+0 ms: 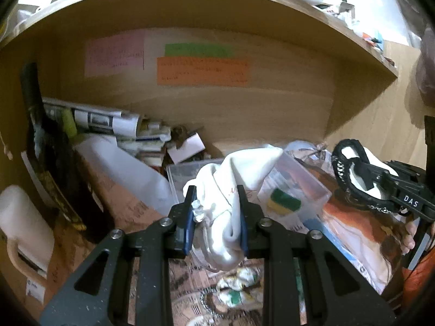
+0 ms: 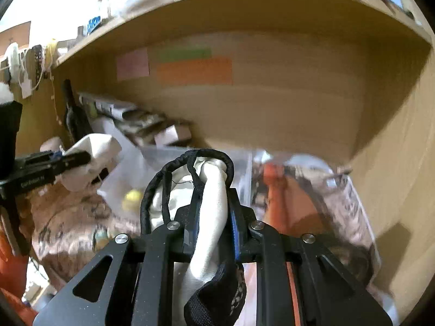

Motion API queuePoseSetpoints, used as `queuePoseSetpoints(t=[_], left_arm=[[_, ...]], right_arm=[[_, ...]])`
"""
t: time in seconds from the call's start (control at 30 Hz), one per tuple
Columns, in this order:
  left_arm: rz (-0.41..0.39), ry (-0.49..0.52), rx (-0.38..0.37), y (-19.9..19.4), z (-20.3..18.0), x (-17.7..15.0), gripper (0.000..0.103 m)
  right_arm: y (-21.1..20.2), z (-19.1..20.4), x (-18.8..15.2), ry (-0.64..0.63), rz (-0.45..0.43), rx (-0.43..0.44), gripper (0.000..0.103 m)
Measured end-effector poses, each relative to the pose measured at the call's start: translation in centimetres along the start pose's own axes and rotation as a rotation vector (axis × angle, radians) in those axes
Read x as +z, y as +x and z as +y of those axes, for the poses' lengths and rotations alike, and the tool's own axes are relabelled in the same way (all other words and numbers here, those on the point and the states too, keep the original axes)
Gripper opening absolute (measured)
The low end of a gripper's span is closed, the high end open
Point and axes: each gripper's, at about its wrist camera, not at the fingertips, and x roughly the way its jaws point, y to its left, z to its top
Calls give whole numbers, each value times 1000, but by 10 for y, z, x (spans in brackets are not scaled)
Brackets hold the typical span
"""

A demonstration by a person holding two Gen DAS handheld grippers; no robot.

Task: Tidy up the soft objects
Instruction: 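Lower the white cloth and mask into the box and open both grippers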

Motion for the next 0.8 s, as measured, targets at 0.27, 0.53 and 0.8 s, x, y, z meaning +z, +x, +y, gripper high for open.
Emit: queuePoseSetpoints(t=[0.27, 0.53, 0.8], left_arm=[[63, -1, 16, 46, 4, 19, 25], [216, 32, 16, 113, 4, 11, 25], [295, 54, 22, 146, 5, 1, 26]], right_arm=[[47, 4, 26, -20, 0, 35, 16], [101, 14, 21, -39, 112, 79, 16], [139, 13, 9, -45, 215, 70, 16]])
